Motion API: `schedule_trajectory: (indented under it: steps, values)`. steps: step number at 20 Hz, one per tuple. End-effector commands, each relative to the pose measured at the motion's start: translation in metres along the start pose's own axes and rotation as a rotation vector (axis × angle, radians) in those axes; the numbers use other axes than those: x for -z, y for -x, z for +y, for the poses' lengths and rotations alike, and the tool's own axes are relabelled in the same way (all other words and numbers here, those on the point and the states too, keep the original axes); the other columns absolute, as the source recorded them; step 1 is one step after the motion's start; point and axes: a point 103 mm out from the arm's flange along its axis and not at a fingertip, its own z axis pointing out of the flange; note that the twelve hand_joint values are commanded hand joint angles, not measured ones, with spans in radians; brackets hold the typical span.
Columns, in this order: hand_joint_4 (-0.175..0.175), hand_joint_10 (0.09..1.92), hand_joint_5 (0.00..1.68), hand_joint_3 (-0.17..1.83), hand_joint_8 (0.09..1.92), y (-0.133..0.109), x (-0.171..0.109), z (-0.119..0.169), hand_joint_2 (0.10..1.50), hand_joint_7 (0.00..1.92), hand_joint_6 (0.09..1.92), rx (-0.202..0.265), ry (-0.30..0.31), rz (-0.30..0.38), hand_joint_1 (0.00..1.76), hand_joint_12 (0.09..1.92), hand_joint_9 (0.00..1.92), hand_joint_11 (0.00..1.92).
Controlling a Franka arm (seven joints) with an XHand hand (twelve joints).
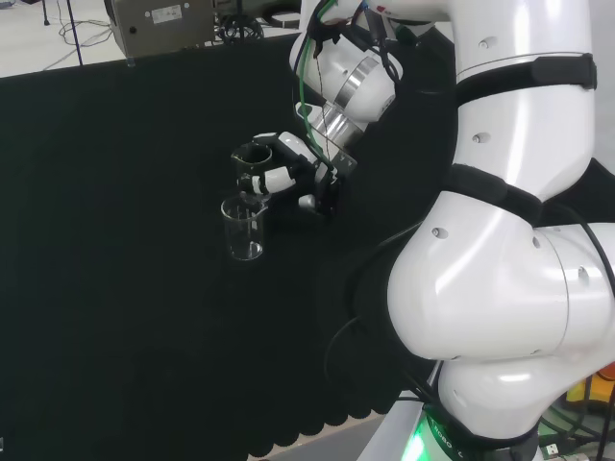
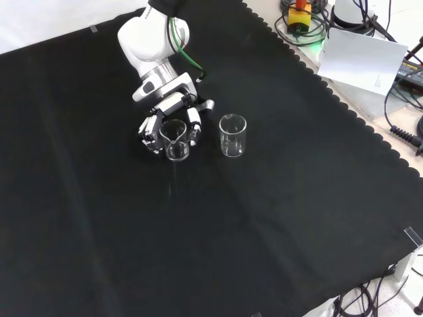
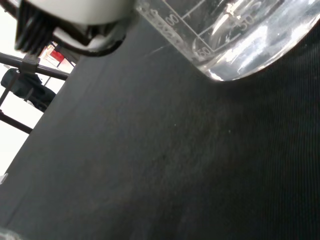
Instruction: Pick up the beaker on the right.
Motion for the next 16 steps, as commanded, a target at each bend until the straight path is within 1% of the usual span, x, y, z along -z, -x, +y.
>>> schedule_trajectory:
  steps: [1, 2, 3, 4, 5, 7, 10, 13, 15, 16]
  values:
    - [-0.019, 0.58, 1.05, 0.44, 0.79, -0.010, 0.008, 0.001, 0.83, 0.93, 0.96, -0.018, 0.092, -0.084, 1.17, 1.22, 1.01, 0.63]
    - [-0.057, 0.52, 1.06, 0.47, 0.80, -0.013, 0.012, 0.001, 0.80, 1.05, 0.95, -0.016, 0.116, -0.105, 1.26, 1.11, 1.16, 0.83]
    - [-0.106, 0.44, 1.08, 0.54, 0.78, -0.016, 0.017, 0.001, 0.74, 1.15, 0.92, -0.008, 0.131, -0.121, 1.34, 0.99, 1.29, 0.99]
    - [-0.139, 0.41, 1.13, 0.48, 0.78, -0.019, 0.022, 0.001, 0.76, 1.18, 0.82, -0.001, 0.141, -0.140, 1.38, 0.90, 1.34, 1.09]
    - [-0.158, 0.37, 1.17, 0.39, 0.76, -0.022, 0.028, 0.002, 0.79, 1.18, 0.73, 0.006, 0.147, -0.152, 1.40, 0.82, 1.38, 1.17]
    - [-0.172, 0.25, 1.24, 0.30, 0.71, -0.027, 0.040, 0.003, 0.82, 1.20, 0.59, 0.020, 0.150, -0.181, 1.41, 0.73, 1.45, 1.26]
    - [-0.175, 0.09, 1.31, 0.36, 0.65, -0.031, 0.059, 0.002, 0.77, 1.25, 0.47, 0.034, 0.144, -0.230, 1.42, 0.68, 1.54, 1.31]
    - [-0.175, 0.09, 1.33, 0.41, 0.62, -0.033, 0.076, -0.002, 0.74, 1.27, 0.44, 0.042, 0.137, -0.264, 1.43, 0.67, 1.57, 1.32]
    - [-0.175, 0.09, 1.33, 0.41, 0.62, -0.033, 0.087, -0.007, 0.74, 1.27, 0.44, 0.047, 0.123, -0.281, 1.43, 0.67, 1.57, 1.32]
    - [-0.175, 0.09, 1.35, 0.46, 0.59, -0.034, 0.092, -0.010, 0.71, 1.29, 0.41, 0.048, 0.112, -0.286, 1.43, 0.67, 1.58, 1.34]
